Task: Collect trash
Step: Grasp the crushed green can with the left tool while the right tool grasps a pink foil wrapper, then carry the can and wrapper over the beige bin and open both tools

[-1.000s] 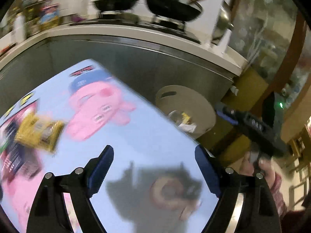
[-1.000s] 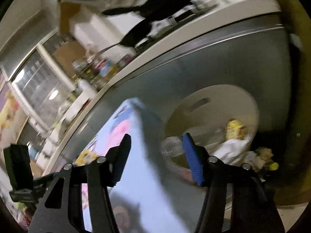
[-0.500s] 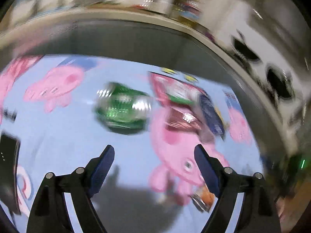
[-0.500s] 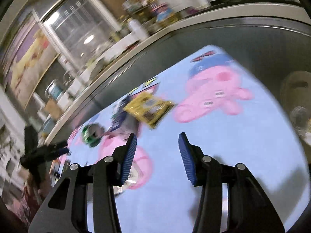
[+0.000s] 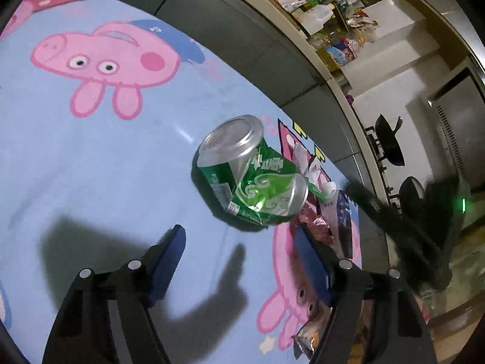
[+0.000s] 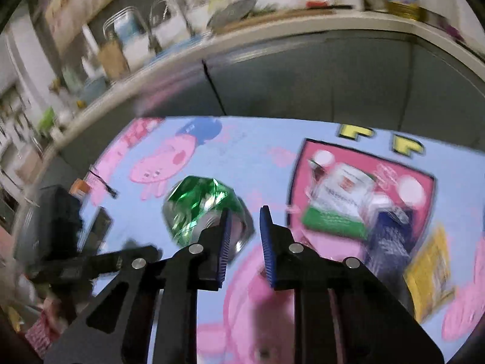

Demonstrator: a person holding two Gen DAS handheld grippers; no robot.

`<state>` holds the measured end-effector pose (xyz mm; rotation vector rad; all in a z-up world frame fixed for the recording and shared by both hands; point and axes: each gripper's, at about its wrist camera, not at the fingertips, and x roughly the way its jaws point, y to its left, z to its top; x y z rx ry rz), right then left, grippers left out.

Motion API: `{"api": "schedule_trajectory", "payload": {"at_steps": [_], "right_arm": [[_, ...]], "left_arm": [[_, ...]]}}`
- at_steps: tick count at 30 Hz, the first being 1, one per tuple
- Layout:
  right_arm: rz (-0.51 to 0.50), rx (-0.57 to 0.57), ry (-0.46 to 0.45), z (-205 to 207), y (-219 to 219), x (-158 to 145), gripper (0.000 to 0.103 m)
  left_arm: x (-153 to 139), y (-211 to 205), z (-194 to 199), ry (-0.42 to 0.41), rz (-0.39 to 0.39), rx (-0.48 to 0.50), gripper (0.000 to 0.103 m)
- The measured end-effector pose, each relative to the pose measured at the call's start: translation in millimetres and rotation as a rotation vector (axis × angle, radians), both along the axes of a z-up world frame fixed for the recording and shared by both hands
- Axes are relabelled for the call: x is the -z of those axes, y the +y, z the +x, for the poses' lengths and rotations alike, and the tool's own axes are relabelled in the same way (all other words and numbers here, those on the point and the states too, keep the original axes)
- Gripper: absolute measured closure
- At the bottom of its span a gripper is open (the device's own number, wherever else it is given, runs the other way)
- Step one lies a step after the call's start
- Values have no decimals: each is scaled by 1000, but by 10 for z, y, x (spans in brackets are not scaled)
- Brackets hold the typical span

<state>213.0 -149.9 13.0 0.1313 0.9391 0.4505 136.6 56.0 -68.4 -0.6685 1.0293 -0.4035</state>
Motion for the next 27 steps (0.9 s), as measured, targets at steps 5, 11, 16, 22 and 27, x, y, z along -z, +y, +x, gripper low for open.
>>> {"api": "schedule_trajectory", "payload": {"at_steps": [5, 11, 16, 22, 27], "right_arm": [[-91, -23, 101, 467, 352, 292, 85], [-8, -54, 225, 399, 339, 647, 87], [-5, -78, 205, 265, 224, 524, 87], [-7, 111, 79, 431, -525, 32, 83], [-2, 232, 128, 643, -977, 43, 57]], "left_arm": [[58, 68, 109, -1, -54, -4, 31], [129, 76, 293, 9, -145, -16, 48], [215, 208, 279, 15, -184, -31, 88], [289, 389, 138, 3, -211, -57, 87], [321, 406, 112, 0, -223, -62, 86]]}}
